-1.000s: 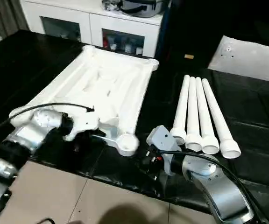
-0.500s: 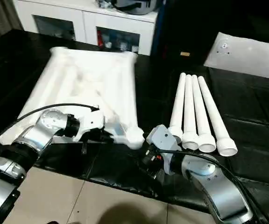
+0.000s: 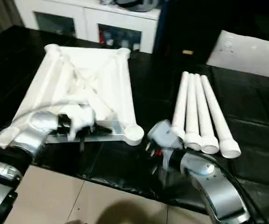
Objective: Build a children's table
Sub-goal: Move table base
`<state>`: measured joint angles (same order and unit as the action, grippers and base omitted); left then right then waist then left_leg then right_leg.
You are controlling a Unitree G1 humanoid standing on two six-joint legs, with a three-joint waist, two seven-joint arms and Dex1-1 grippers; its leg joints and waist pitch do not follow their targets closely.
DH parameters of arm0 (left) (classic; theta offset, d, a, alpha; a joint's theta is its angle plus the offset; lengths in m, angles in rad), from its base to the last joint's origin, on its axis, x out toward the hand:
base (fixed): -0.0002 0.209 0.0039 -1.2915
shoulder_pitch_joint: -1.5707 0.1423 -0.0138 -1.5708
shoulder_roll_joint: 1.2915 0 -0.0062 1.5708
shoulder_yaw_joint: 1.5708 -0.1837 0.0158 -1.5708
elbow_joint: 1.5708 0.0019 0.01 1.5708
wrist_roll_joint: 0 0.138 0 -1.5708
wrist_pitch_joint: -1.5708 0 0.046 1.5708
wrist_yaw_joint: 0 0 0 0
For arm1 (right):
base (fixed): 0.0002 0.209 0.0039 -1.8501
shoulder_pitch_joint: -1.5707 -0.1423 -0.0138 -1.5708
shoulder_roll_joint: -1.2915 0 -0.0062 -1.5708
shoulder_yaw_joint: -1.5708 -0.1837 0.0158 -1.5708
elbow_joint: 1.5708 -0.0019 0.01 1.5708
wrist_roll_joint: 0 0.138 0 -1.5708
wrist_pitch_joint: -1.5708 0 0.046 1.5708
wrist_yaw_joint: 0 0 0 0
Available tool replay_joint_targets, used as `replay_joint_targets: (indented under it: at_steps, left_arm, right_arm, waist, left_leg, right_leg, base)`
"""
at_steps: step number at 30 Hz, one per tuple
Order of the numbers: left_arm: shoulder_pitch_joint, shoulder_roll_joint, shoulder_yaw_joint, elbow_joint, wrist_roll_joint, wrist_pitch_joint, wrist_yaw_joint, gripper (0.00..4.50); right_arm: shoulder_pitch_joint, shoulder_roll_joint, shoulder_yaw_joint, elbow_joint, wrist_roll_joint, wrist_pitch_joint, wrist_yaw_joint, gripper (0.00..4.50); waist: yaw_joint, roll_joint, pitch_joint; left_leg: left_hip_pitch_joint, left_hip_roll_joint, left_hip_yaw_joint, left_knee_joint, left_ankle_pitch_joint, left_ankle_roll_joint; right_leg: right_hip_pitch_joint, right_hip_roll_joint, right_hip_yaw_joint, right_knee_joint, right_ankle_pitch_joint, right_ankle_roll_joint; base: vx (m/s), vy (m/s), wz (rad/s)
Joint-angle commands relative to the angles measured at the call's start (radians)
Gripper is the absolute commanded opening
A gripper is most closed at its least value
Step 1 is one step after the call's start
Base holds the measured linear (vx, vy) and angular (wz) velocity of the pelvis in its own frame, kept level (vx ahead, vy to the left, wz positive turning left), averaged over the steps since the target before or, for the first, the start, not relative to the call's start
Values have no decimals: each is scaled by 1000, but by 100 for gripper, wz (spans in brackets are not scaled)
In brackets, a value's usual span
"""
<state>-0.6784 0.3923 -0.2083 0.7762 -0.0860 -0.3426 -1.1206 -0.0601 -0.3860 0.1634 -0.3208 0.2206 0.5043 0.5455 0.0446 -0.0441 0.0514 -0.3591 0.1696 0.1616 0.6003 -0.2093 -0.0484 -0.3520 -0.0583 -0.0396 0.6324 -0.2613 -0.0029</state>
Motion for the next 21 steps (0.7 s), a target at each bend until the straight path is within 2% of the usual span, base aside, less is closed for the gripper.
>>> replay_joint_targets:
  at_steps: [1, 3, 4, 5, 7, 8, 9, 11, 12, 13, 14, 15, 16, 17, 18, 19, 20, 21]
  left_arm:
    - [33, -4, 47, -53, -33, 12, 59, 101]
    - [93, -19, 123, -134, -84, 89, 153, 101]
    - [113, -26, 145, -165, -100, 117, 184, 101]
    - [150, -38, 180, -225, -125, 180, 243, 101]
    - [174, -48, 204, -267, -140, 223, 285, 101]
    - [253, -75, 247, -395, -146, 285, 391, 101]
    - [274, -82, 257, -427, -138, 316, 427, 101]
    - [325, -105, 281, -501, -106, 366, 525, 101]
    - [342, -115, 287, -525, -97, 381, 552, 101]
    - [383, -139, 300, -592, -80, 434, 620, 101]
    - [418, -153, 293, -648, -39, 464, 668, 101]
    - [418, -153, 293, -648, -39, 464, 668, 101]
    - [451, -174, 280, -711, -4, 490, 718, 101]
    - [479, -197, 264, -781, 6, 529, 765, 101]
    - [488, -206, 258, -812, 3, 553, 786, 101]
    - [496, -210, 250, -836, 10, 565, 799, 101]
    - [502, -210, 242, -850, 20, 574, 807, 101]
    - [507, -209, 236, -862, 27, 586, 812, 101]
  right_arm:
    - [14, 27, -43, -14, 21, -17, -46, 450]
    - [20, 89, -74, -16, 4, -21, -147, 450]
    - [22, 105, -83, -17, -4, -25, -176, 450]
    - [27, 132, -101, -26, 0, 13, -216, 450]
    - [29, 150, -114, -31, 11, 61, -238, 450]
    - [37, 172, -125, -49, -9, 69, -275, 450]
    - [41, 175, -125, -54, -12, 59, -279, 450]
    - [52, 197, -138, -64, -14, 68, -310, 450]
    - [56, 204, -143, -65, -16, 74, -322, 450]
    - [66, 220, -152, -67, -21, 83, -350, 450]
    - [78, 234, -161, -65, -23, 82, -375, 450]
    - [78, 234, -161, -65, -23, 82, -375, 450]
    - [94, 247, -165, -72, -19, 80, -391, 450]
    - [107, 263, -167, -87, -17, 78, -407, 450]
    - [110, 269, -167, -94, -15, 78, -411, 450]
    - [113, 276, -170, -100, -2, 82, -410, 450]
    - [113, 283, -172, -103, 7, 82, -410, 450]
    - [113, 289, -174, -104, 8, 74, -414, 450]
  waist:
    - [2, 3, -53]
    - [3, 19, -52]
    - [-1, 14, -54]
    - [-1, 18, -53]
    - [-3, 16, -52]
    - [-3, 23, -53]
    - [-7, 21, -51]
    - [-7, 26, -47]
    - [-8, 23, -48]
    - [-1, 20, -47]
    - [6, 25, -49]
    - [18, 6, -48]
    - [46, -5, -42]
    - [63, -6, -34]
    - [73, 5, -34]
    - [63, 7, -31]
    - [27, 50, -48]
    - [11, 56, -48]
  left_leg:
    - [12, 75, -18, -75, -78, 53]
    - [15, 74, -16, -76, -81, 37]
    - [15, 77, -15, -77, -82, 28]
    - [15, 73, -13, -76, -76, 17]
    - [14, 70, -13, -76, -74, 17]
    - [15, 71, -14, -76, -74, 13]
    - [11, 75, -13, -78, -87, 8]
    - [13, 68, -11, -77, -109, 4]
    - [8, 66, -9, -75, -110, 12]
    - [-3, 59, -2, -66, -108, 48]
    - [40, 63, 33, -21, -142, 19]
    - [29, 51, 30, 1, -178, -3]
    - [-10, 41, 8, 36, -180, -18]
    - [-43, 40, -35, 86, -180, -17]
    - [-44, 42, -49, 83, -175, -29]
    - [-42, 39, -56, 51, -150, -51]
    - [72, 66, -23, -63, -92, -127]
    - [84, 91, -18, -77, -140, -161]
  right_leg:
    - [34, -99, 52, -57, 154, -288]
    - [29, -96, 52, -56, 142, -285]
    - [30, -94, 51, -56, 147, -284]
    - [30, -92, 52, -56, 149, -280]
    - [31, -89, 52, -58, 144, -278]
    - [32, -89, 53, -57, 145, -276]
    - [32, -89, 53, -58, 149, -274]
    - [30, -86, 55, -67, 106, -254]
    - [34, -92, 60, -69, 101, -250]
    - [43, -116, 75, -82, 78, -253]
    - [6, -115, 138, -114, -20, -255]
    - [24, -122, 176, -122, -69, -258]
    - [64, -150, 243, -145, -137, -246]
    - [76, -184, 306, -160, -182, -240]
    - [68, -168, 309, -157, -188, -243]
    - [54, -117, 287, -139, -170, -232]
    - [-62, 53, 144, -38, -31, -116]
    - [-84, 50, 103, -6, -34, -95]
  base:
    - [0, 0, 0]
    - [0, 0, 0]
    - [0, 0, 0]
    - [0, 0, 0]
    - [0, 0, 0]
    - [0, 0, 0]
    - [0, 0, 0]
    - [0, 0, 0]
    - [0, 0, 0]
    - [0, 0, 0]
    - [0, 0, 0]
    - [-10, 46, -30]
    - [-10, 46, -30]
    - [12, 101, -68]
    - [5, 163, -80]
    - [5, 163, -80]
    - [-2, 192, -68]
    - [-10, 201, -52]
